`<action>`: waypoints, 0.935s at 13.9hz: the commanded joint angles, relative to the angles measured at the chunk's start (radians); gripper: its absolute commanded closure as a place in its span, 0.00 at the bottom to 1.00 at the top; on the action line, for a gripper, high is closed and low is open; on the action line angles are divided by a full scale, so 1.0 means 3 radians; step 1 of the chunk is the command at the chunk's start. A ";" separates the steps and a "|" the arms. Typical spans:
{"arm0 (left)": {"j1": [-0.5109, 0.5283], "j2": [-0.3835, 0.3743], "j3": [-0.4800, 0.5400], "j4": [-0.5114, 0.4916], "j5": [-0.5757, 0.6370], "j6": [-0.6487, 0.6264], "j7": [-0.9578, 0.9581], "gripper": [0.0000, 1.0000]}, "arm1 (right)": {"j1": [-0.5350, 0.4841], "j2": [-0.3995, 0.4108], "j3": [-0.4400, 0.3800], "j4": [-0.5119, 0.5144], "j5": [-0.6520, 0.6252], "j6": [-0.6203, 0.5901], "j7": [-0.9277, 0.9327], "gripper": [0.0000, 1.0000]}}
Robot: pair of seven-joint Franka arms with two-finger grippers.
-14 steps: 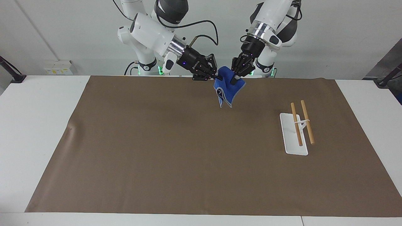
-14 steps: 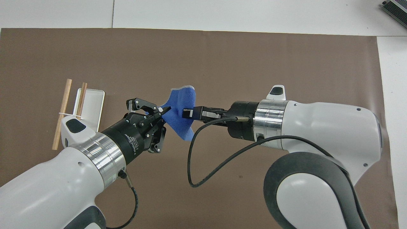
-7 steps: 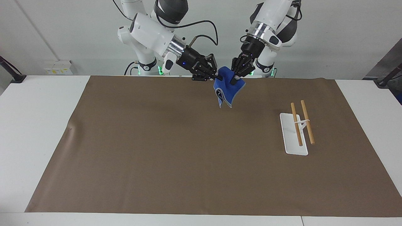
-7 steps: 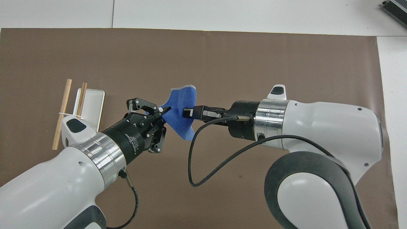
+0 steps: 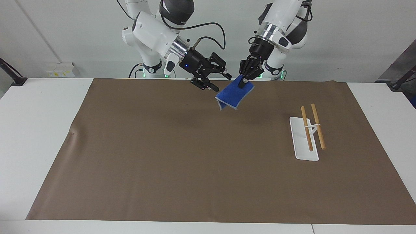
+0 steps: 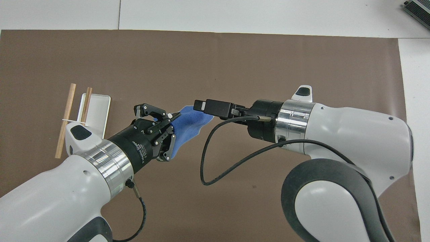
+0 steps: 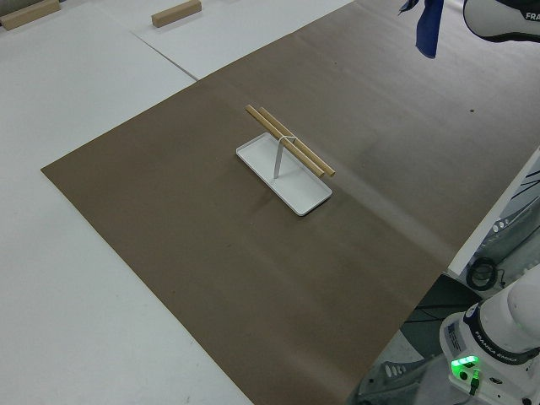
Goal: Right arm passes towel to left arm to hang
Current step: 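Open the right gripper and draw it back while the left gripper holds the towel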
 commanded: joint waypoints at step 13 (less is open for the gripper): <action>0.0743 -0.0042 0.0007 -0.0220 0.0359 0.0056 0.0132 1.00 | -0.0818 0.0069 0.0006 0.0230 -0.3378 -0.0992 0.0932 0.00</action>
